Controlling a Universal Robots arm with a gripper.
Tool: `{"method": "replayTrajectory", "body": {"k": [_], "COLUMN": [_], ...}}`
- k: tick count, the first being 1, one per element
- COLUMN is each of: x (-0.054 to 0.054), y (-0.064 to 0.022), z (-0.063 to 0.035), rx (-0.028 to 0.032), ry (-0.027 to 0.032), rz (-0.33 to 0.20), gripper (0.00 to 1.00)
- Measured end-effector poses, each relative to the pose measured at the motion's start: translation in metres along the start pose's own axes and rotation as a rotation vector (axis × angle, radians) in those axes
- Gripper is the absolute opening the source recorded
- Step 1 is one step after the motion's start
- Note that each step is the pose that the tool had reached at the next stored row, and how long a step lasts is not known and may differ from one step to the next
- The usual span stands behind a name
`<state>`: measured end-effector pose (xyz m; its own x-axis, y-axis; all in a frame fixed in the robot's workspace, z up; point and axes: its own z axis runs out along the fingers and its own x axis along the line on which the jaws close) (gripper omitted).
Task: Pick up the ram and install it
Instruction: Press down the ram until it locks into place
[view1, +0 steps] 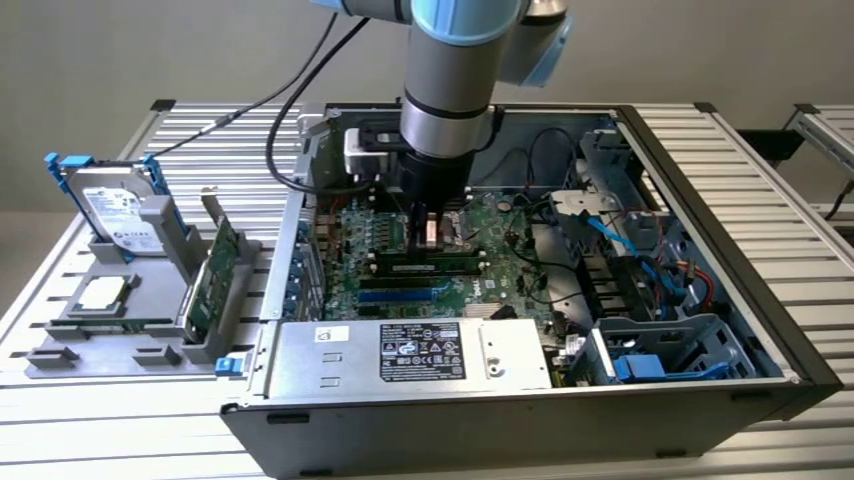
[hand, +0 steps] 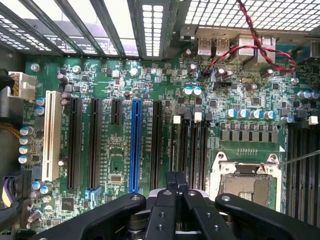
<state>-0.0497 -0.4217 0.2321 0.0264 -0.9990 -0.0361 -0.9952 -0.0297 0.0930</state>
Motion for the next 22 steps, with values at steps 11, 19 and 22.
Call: {"method": "replayTrajectory", "body": {"k": [11, 19, 22], "x": [0.000, 0.000, 0.000], "y": [0.0011, 0.0023, 0.0021], "z": [0.0030, -0.0096, -0.0072], "rx": [-0.0002, 0.0020, 0.0063], "ry": [0.0048, 0.0046, 0.0050], "rz": [0.000, -0.001, -0.001], "gripper": [0.11, 0.11, 0.11]}}
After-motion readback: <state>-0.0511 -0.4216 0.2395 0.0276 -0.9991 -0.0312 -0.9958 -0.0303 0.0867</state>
